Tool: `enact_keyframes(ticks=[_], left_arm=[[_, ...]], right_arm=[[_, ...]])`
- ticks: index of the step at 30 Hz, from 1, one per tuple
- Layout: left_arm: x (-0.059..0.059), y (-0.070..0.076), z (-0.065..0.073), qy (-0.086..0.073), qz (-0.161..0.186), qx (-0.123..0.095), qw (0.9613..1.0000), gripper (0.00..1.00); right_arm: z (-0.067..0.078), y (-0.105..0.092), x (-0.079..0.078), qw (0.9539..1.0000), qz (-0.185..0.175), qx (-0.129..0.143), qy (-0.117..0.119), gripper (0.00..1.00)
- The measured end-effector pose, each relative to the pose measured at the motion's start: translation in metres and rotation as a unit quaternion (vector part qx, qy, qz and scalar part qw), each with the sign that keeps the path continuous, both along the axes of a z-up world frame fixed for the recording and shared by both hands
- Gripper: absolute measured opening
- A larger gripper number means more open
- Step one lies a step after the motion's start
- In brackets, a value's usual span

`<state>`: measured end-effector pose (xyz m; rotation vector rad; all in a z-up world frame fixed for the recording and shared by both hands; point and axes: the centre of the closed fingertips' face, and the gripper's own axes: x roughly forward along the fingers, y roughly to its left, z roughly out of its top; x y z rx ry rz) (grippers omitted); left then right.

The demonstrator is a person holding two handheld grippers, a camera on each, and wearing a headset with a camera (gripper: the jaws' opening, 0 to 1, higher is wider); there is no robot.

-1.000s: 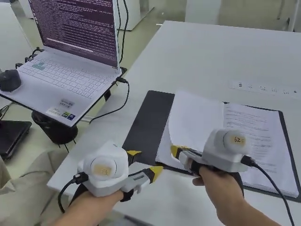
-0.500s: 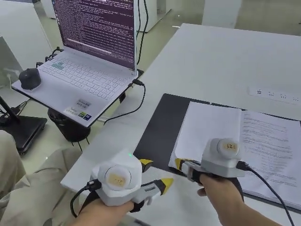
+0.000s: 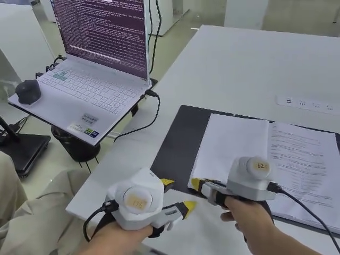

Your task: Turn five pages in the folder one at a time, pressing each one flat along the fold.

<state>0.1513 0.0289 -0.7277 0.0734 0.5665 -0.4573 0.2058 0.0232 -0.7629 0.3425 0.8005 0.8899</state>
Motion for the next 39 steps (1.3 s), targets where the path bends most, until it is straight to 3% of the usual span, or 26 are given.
enact_keyframes(ticks=[3,6,13,15,19,20,24,25,27,33,36,39], left_arm=[[0.005,-0.004,-0.003,0.001,-0.010,0.007,0.9999,0.37],[0.016,-0.012,-0.006,0.001,-0.024,0.013,0.9996,0.36],[0.053,-0.035,-0.015,0.000,-0.036,0.012,0.9993,0.35],[0.066,-0.038,-0.024,0.009,-0.032,0.018,0.9993,0.33],[0.076,-0.042,-0.035,0.021,-0.024,0.028,0.9991,0.34],[0.077,-0.043,-0.041,0.032,-0.021,0.030,0.9988,0.34],[0.075,-0.040,-0.055,0.047,-0.013,0.047,0.9977,0.34],[0.073,-0.037,-0.059,0.053,-0.007,0.049,0.9974,0.34],[0.070,-0.034,-0.064,0.056,0.002,0.040,0.9976,0.34],[0.069,-0.035,-0.063,0.035,0.007,0.038,0.9986,0.34],[0.068,-0.034,-0.062,0.023,0.007,0.032,0.9992,0.35],[0.069,-0.035,-0.062,0.020,0.009,0.027,0.9994,0.34]], right_arm=[[0.012,-0.010,0.006,0.9995,-0.020,0.025,-0.003,0.10],[0.019,-0.029,0.014,0.9987,-0.041,0.030,-0.009,0.09],[0.025,-0.077,0.038,0.9955,-0.090,0.029,-0.006,0.06],[0.026,-0.089,0.044,0.9950,-0.095,0.029,-0.007,0.05],[0.026,-0.109,0.058,0.9932,-0.113,0.026,-0.008,0.03],[0.024,-0.114,0.063,0.9928,-0.117,0.024,-0.007,0.03],[0.021,-0.122,0.071,0.9921,-0.125,0.016,-0.003,0.01],[0.020,-0.127,0.081,0.9917,-0.127,0.018,-0.001,0.01],[0.018,-0.130,0.087,0.9913,-0.130,0.019,0.006,0.00],[0.018,-0.126,0.093,0.9911,-0.129,0.025,0.017,0.00],[0.015,-0.128,0.102,0.9893,-0.140,0.032,0.029,0.00],[0.013,-0.129,0.110,0.9853,-0.154,0.048,0.055,0.00]])
